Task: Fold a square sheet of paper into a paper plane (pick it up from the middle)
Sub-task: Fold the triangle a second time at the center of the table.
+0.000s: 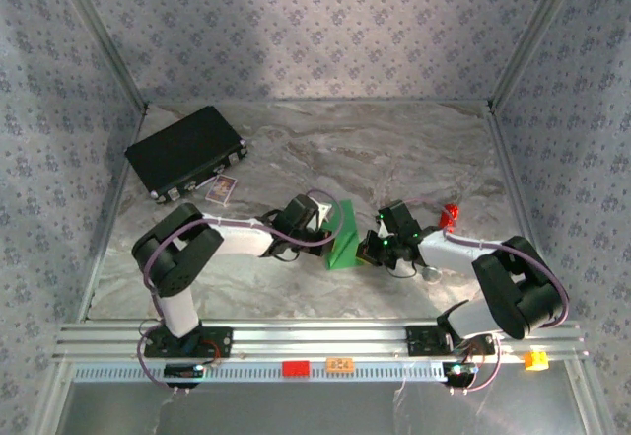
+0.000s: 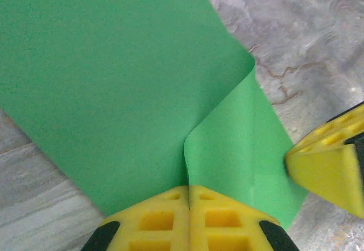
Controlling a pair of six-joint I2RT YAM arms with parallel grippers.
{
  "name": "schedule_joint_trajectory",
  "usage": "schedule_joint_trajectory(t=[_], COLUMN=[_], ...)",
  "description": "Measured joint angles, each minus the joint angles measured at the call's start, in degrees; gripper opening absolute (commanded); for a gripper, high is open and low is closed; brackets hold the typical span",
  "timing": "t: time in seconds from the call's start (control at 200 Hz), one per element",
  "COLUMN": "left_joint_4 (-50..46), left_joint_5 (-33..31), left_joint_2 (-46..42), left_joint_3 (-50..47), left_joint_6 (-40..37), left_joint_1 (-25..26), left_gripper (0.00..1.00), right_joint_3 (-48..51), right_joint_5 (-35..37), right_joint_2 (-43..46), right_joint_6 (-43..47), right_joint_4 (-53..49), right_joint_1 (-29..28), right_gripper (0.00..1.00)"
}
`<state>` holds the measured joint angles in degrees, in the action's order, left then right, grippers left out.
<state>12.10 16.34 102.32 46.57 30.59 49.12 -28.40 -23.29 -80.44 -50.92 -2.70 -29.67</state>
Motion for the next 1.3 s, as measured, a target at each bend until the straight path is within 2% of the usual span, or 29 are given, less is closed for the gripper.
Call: schedule_joint_trajectory(t=[0.365,0.67,1.299], left_joint_4=[5.49,9.44,4.76], left_joint_5=[3.26,4.09,4.70], left_joint_2=[0.13,0.11,-1.09], left_joint_3=[-2.82,-4.63,-2.86], left_joint_6=[5.35,9.57,6.97], left_joint_1=[0.00,-0.02,-0.31], left_gripper=[0.00,0.00,0.00], right_joint_3=[0.00,0.50,2.56], right_joint_5=[0.96,-0.79,-0.87], right_joint_2=[3.98,3.74,0.61], right_joint_6=[0.39,-1.70,-2.19], right_joint_4=[-2.40,3.54,5.09], right_joint_1=[0.07,-0.48,-0.57], right_gripper=[0.05,0.05,0.04])
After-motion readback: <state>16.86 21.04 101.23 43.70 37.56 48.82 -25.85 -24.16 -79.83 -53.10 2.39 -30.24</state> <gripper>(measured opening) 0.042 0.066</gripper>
